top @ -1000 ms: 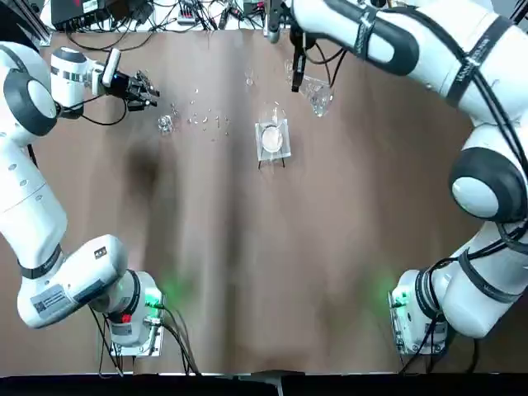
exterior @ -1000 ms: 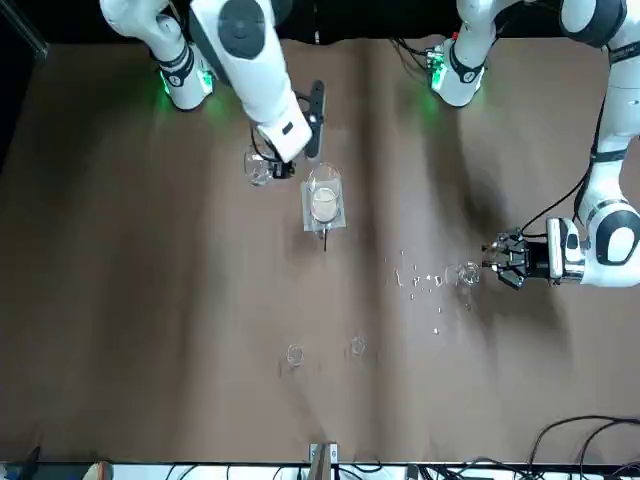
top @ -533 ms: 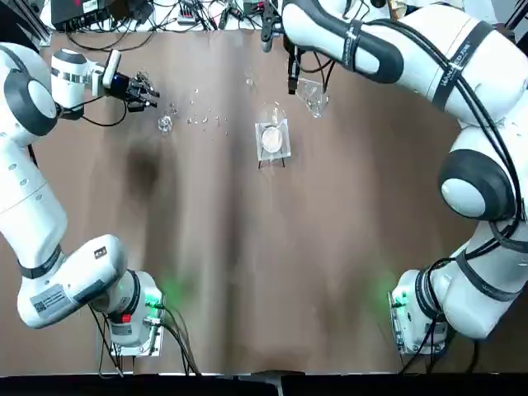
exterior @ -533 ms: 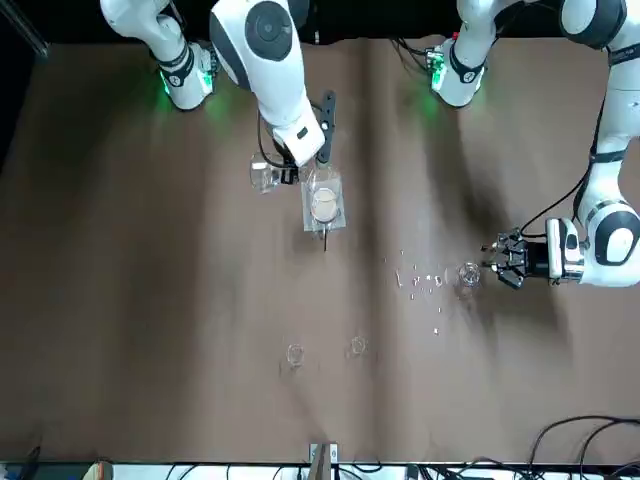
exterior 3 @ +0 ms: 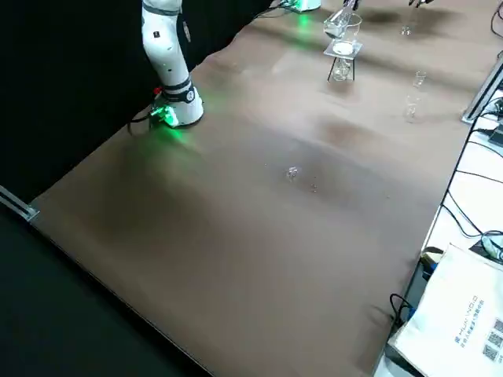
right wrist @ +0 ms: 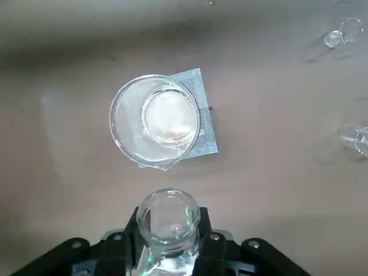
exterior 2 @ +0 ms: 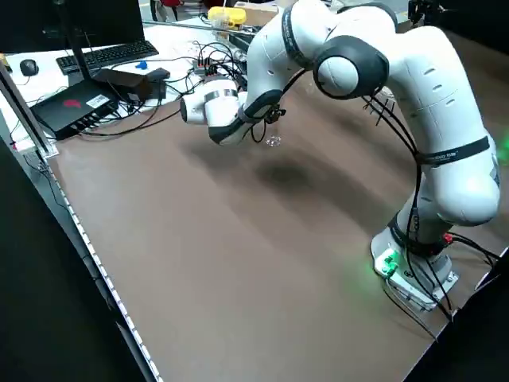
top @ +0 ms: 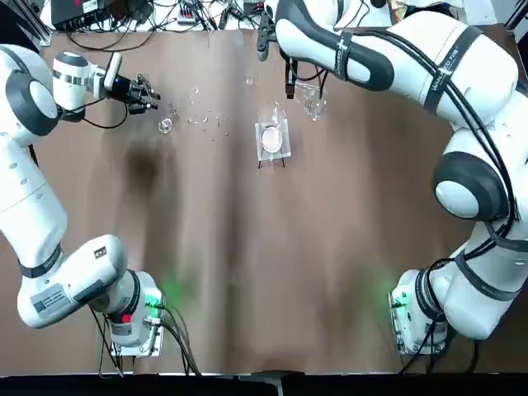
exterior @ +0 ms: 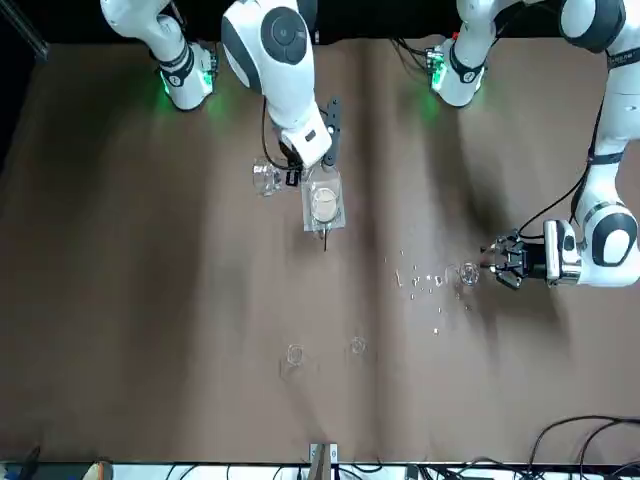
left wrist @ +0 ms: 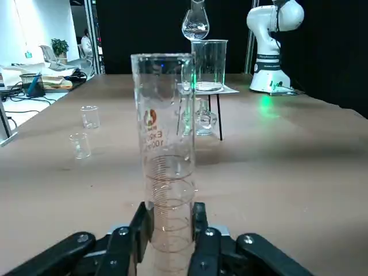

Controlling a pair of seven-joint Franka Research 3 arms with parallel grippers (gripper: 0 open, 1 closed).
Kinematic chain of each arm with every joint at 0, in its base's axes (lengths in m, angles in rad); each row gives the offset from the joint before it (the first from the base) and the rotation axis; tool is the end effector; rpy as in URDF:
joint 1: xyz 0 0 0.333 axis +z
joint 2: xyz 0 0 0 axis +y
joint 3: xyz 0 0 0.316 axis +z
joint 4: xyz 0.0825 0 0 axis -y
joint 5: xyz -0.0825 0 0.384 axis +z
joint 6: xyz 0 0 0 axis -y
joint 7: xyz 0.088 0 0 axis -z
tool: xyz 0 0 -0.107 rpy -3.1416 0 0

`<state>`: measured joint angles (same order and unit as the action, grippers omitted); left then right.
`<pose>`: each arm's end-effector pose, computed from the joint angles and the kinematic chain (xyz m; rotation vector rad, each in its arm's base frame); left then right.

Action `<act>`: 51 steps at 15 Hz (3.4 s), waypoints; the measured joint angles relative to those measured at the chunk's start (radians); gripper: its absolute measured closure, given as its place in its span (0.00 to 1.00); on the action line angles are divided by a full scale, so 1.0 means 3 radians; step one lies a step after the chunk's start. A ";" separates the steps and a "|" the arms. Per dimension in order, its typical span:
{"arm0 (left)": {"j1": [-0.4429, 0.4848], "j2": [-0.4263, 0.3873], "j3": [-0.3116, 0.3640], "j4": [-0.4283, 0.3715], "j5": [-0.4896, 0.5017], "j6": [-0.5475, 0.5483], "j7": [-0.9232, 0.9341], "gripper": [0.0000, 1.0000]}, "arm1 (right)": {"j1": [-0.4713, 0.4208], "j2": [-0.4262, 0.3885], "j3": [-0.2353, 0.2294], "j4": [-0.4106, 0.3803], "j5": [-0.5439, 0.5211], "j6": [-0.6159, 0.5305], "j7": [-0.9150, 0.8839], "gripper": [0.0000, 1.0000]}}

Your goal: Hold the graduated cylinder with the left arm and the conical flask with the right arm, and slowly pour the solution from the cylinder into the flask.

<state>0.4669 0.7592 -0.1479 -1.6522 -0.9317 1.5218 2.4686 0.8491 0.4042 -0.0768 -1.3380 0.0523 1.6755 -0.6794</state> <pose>0.6001 0.1131 0.1817 1.2822 -1.4985 0.9584 0.4722 0.4797 0.4949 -2.3367 -2.0696 0.1038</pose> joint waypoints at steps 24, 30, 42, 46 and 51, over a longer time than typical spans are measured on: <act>0.0206 -0.1165 0.0008 0.0417 0.1699 -0.0016 -0.2580 0.00 | 0.0405 0.0323 0.0000 0.0150 -0.0934 -0.0083 0.0126 0.61; -0.0377 -0.1610 -0.0009 0.0406 0.2259 -0.0003 -0.4141 0.00 | 0.0538 0.0350 0.0000 0.0151 -0.1188 -0.0168 0.0126 0.61; -0.1428 -0.1865 -0.0115 0.0406 0.3228 0.0026 -0.7548 0.00 | 0.0756 0.0410 0.0002 0.0151 -0.1623 -0.0238 0.0125 0.61; -0.1433 -0.2333 -0.0162 0.0401 0.3277 -0.0352 -0.8492 0.00 | 0.0757 0.0448 0.0000 0.0151 -0.1777 -0.0238 0.0125 0.61; -0.1433 -0.2523 -0.0177 0.0360 0.3278 -0.0528 -0.8922 0.00 | 0.0768 0.0457 0.0000 0.0151 -0.1934 -0.0245 0.0121 0.61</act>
<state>0.0371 0.0023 -0.2010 -1.5441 0.0518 1.3634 -0.2079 1.0795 0.5412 -0.0767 -1.2927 -0.5278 1.6020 -0.6432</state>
